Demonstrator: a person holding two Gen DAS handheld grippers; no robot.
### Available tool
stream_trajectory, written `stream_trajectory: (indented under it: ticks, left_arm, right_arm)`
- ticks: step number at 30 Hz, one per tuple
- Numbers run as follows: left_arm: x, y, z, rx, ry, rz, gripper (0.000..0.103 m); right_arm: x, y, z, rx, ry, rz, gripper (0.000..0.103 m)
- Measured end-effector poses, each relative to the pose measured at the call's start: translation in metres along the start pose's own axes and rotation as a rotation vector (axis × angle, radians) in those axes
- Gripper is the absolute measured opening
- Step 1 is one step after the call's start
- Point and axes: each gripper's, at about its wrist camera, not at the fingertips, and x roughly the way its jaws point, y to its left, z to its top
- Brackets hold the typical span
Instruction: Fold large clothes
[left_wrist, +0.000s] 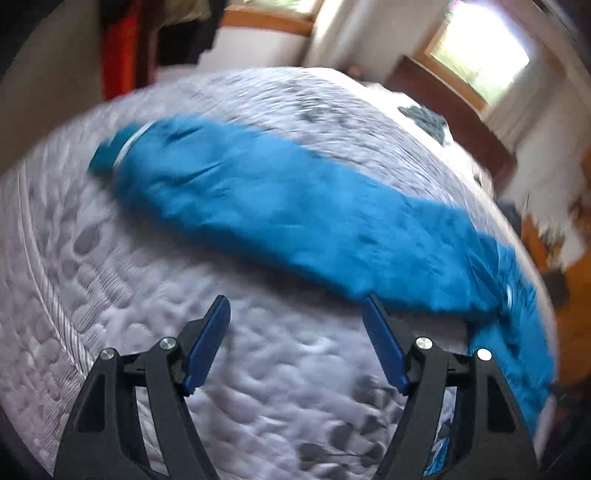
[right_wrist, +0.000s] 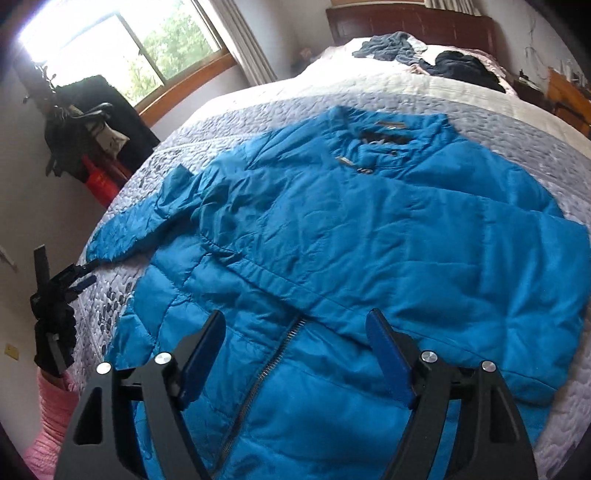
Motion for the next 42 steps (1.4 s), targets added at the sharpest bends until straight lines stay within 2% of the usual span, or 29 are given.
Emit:
stream_trajectory:
  ticks: [4, 9, 11, 14, 16, 21, 24, 29, 31, 37, 42]
  left_arm:
    - [0.014, 0.018, 0.025, -0.084, -0.022, -0.079, 0.071]
    - [0.032, 0.026, 0.05, -0.157, -0.059, -0.113, 0.071]
    - [0.036, 0.026, 0.058, -0.167, -0.075, -0.106, 0.066]
    - [0.043, 0.03, 0.066, -0.202, -0.093, -0.075, 0.049]
    - [0.043, 0.033, 0.068, -0.219, -0.101, -0.055, 0.034]
    - [0.039, 0.036, 0.068, -0.243, -0.119, -0.052, 0.011]
    - [0.029, 0.027, 0.067, -0.209, -0.15, -0.032, 0.005]
    - [0.001, -0.007, 0.066, -0.103, -0.243, -0.026, 0.003]
    - [-0.017, -0.034, 0.061, -0.034, -0.281, -0.055, 0.003]
    - [-0.052, -0.124, 0.038, 0.172, -0.326, -0.148, 0.002]
    - [-0.062, -0.21, 0.001, 0.356, -0.313, -0.23, 0.002]
  right_arm:
    - [0.009, 0.004, 0.003, 0.008, 0.01, 0.0, 0.079]
    - [0.01, -0.003, 0.001, 0.03, 0.003, -0.025, 0.079]
    - [0.01, -0.008, 0.001, 0.047, 0.001, -0.032, 0.079]
    - [0.01, -0.016, 0.0, 0.067, 0.0, -0.038, 0.079]
    - [0.009, -0.019, -0.001, 0.071, -0.003, -0.037, 0.079]
    - [0.004, -0.025, -0.004, 0.079, -0.011, -0.044, 0.079]
    - [-0.001, -0.027, -0.006, 0.082, -0.019, -0.041, 0.079]
    - [-0.017, -0.03, -0.01, 0.074, -0.048, -0.048, 0.079]
    - [-0.024, -0.031, -0.011, 0.069, -0.063, -0.058, 0.079]
    - [-0.043, -0.042, -0.016, 0.071, -0.106, -0.092, 0.079]
    - [-0.049, -0.055, -0.019, 0.093, -0.122, -0.085, 0.079]
